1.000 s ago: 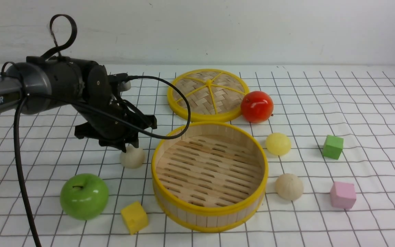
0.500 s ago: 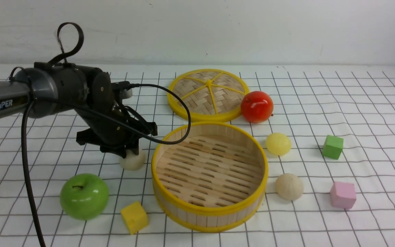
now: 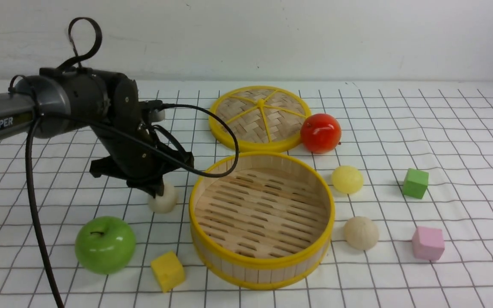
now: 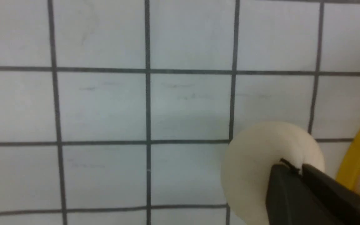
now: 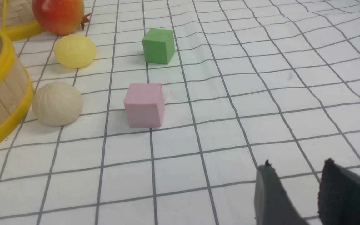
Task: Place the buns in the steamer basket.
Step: Use the left arm to grab a steamed stuffed bun, then use the left arm to put the steamed stuffed bun into the steamer
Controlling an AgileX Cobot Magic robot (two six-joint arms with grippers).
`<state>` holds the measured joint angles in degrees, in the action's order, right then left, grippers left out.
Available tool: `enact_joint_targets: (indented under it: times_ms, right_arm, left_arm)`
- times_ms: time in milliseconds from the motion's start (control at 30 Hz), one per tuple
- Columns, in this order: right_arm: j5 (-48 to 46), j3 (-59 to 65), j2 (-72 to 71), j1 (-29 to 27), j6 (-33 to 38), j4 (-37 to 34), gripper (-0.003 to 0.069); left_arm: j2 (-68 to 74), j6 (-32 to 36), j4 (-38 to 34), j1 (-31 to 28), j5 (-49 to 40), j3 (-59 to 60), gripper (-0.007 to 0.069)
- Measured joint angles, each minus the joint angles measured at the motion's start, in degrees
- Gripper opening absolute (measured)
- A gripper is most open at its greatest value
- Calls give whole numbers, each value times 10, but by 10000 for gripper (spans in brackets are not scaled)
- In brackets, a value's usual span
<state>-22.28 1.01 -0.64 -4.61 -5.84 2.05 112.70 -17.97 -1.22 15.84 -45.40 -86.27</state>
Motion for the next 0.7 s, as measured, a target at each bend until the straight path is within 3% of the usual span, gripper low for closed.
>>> enact_joint_targets:
  times_ms: [133,333,533,700]
  right_arm:
    - [0,0,0,0,0,0,239]
    - [0,0,0,0,0,0,239]
    - [0,0,0,0,0,0,239]
    - [0,0,0,0,0,0,239]
  left_arm:
    - [-44,2,-33,0,-32,-17,-13]
    - [-81,59,-164,0,-69,-22,-13]
    - [-62,91,-252,0,-27,2,-12]
    - [-32,96,-281,0,-9,5,-8]
